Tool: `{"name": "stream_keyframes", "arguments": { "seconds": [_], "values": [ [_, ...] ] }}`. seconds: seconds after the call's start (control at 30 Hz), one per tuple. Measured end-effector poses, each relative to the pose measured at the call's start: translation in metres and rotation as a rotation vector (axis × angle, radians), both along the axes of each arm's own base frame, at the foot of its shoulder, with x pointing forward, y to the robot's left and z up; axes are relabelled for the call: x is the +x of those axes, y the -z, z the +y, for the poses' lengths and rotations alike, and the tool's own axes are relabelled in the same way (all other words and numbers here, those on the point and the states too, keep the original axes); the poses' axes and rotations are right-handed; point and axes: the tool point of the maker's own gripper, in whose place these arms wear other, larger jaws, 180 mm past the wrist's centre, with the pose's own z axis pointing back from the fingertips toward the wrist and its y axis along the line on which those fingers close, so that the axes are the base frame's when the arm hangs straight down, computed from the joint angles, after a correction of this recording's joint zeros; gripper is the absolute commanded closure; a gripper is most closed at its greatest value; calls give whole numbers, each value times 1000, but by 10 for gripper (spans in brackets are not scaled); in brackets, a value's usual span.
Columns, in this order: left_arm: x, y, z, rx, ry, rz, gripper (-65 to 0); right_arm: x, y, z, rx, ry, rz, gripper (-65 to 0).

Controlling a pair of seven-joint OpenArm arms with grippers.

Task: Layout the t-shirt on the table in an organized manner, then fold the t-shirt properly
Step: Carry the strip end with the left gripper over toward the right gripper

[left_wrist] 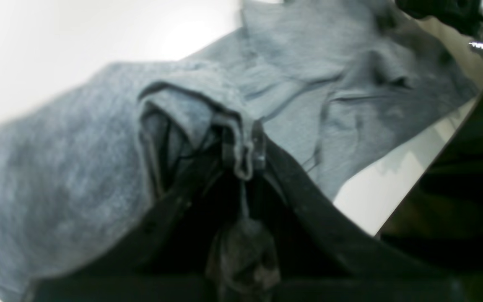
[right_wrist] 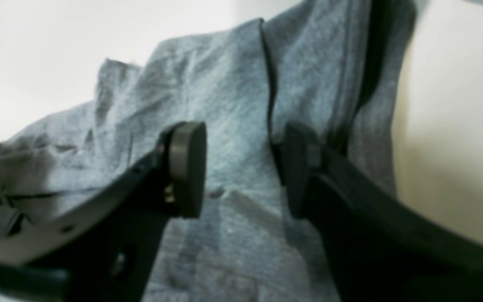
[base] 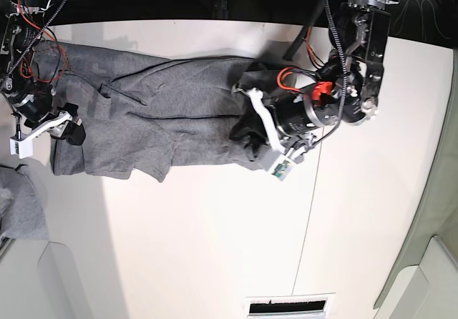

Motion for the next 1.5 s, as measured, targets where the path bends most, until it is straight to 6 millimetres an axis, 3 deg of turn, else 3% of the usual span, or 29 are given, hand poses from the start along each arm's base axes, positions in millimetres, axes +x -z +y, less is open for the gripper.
{"name": "stream_keyframes", "arguments": {
  "seconds": [0.13,0.3,0.4,0.43,0.47,0.7,0.87,0.97,1.1,1.2,1.3,1.37,1.5],
  "values": [
    [-4,-2,-41,9,81,-35,0,0,0,0,0,0,0,-295],
    [-17,23,-77,31,174,-6,-24,0,0,0,0,0,0,-295],
    [-24,39,-90,34,212,22,-287,0,0,0,0,0,-1,-295],
    [-25,42,-92,29,215,31,-347,0,0,0,0,0,-1,-295],
    [-27,42,-95,18,216,41,-365,0,0,0,0,0,0,-295],
    [-33,26,-110,-102,228,79,-365,1,-5,-4,8,3,-15,-296],
    [-50,-22,-134,-301,353,43,-365,3,-45,-56,1,120,-117,-397],
    [-60,-18,-141,-272,395,42,-365,-1,-52,-77,-29,151,-116,-422],
    [-78,-11,-154,-217,474,29,-365,-8,-42,-86,-48,163,-75,-422],
    [-80,-12,-157,-217,479,20,-365,-9,-32,-89,-32,177,-67,-422],
    [-65,-17,-153,-234,423,15,-365,-16,-6,-89,-38,160,-8,-422],
    [-52,-19,-145,-247,372,9,-365,-21,15,-77,-17,127,37,-422],
    [-20,-17,-109,-233,238,6,-365,-25,40,-46,31,63,80,-422]
  ]
}}
